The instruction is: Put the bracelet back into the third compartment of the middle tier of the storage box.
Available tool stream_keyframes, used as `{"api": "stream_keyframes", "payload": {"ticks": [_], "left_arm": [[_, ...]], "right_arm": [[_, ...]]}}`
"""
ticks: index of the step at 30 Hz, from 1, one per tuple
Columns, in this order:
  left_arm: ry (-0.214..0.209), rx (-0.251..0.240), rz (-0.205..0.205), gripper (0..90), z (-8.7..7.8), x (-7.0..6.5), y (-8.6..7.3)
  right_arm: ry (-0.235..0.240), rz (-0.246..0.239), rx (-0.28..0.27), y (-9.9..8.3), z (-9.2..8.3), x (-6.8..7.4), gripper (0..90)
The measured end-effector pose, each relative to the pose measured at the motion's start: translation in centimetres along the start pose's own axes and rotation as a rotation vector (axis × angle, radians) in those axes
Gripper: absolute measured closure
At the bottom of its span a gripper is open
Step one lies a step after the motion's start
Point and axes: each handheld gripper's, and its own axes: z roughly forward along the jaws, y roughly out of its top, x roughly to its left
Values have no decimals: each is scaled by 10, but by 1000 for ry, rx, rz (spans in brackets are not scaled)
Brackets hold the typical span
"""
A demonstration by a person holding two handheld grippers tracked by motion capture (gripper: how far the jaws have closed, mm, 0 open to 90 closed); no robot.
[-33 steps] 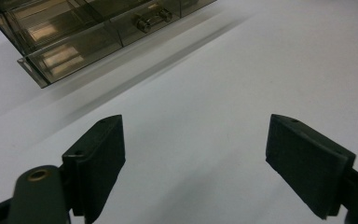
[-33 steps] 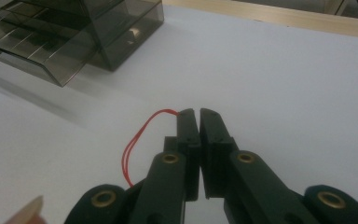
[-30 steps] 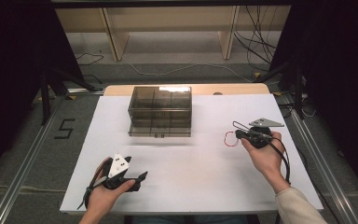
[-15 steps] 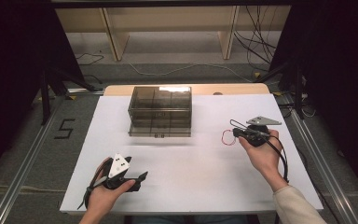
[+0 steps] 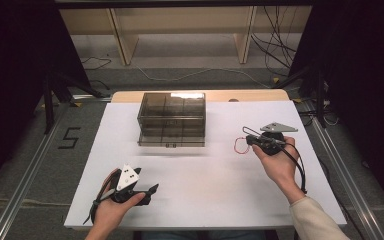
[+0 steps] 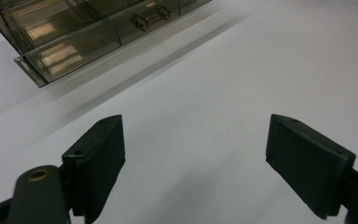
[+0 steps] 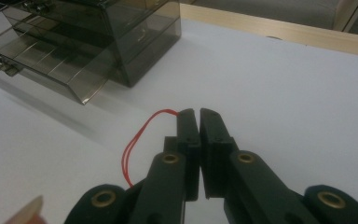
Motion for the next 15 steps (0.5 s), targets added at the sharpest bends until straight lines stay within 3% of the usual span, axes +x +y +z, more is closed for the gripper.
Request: {"api": "stream_keyframes", "payload": {"ticks": [15], "left_arm": [[2, -7, -3, 195, 0, -1, 0]], "right_arm": [[21, -18, -9, 9, 6, 11, 878]]}}
